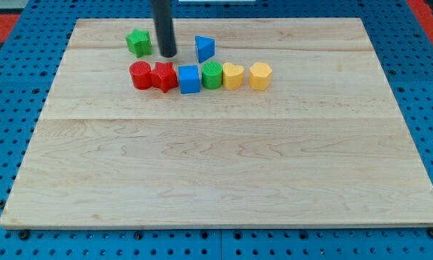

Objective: Place the triangle to the top left of green star

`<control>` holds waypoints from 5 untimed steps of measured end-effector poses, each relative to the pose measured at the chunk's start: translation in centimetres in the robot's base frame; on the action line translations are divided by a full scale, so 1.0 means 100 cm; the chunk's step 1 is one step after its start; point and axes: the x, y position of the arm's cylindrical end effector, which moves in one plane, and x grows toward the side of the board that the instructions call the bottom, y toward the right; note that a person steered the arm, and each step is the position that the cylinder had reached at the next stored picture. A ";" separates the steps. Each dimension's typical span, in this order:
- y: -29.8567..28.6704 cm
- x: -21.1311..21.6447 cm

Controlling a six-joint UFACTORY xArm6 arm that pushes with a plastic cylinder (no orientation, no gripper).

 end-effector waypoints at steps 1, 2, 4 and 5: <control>0.084 0.017; 0.147 -0.011; -0.009 -0.053; -0.083 -0.054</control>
